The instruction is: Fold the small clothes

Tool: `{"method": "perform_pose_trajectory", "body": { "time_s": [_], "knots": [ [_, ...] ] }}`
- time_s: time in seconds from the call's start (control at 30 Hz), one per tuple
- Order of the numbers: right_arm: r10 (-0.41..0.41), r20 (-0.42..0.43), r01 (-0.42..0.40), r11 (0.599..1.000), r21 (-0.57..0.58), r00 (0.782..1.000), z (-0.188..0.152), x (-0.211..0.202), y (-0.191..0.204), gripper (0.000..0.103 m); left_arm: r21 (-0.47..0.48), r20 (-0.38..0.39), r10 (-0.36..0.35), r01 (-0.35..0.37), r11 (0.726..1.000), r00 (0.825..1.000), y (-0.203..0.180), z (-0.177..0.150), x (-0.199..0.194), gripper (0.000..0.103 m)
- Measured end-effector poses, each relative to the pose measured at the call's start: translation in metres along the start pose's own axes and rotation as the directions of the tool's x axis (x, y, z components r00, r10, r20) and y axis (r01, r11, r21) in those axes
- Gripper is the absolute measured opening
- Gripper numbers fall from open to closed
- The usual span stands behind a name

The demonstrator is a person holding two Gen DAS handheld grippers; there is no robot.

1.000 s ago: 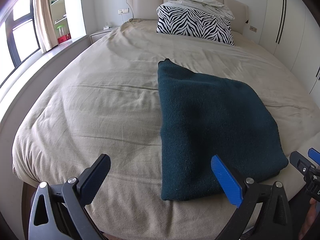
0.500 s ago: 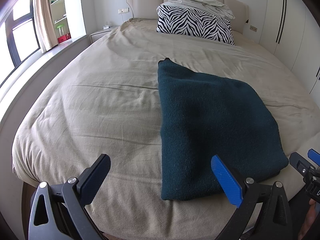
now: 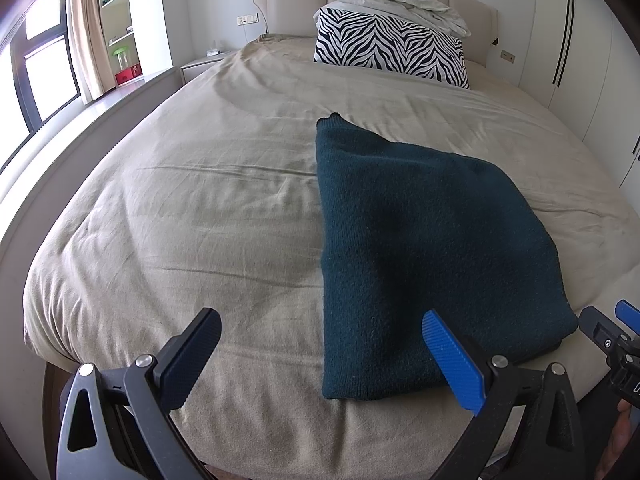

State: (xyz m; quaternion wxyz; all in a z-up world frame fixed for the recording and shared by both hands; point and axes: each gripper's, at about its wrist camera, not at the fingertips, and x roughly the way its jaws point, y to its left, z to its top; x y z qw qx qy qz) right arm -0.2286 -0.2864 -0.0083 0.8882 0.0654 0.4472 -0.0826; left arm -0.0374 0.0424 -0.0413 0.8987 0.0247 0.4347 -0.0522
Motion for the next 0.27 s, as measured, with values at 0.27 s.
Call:
{"method": "perform_pose_trajectory", "body": {
  "time_s": [0.27],
  "knots": [
    [0.000, -0.003, 0.000, 1.000, 0.004, 1.000, -0.0035, 0.0014, -0.0021, 0.103, 0.006, 0.006, 0.003, -0.003, 1.000, 1.000, 0.0016, 0.0006, -0.0002, 0.103]
  ]
}}
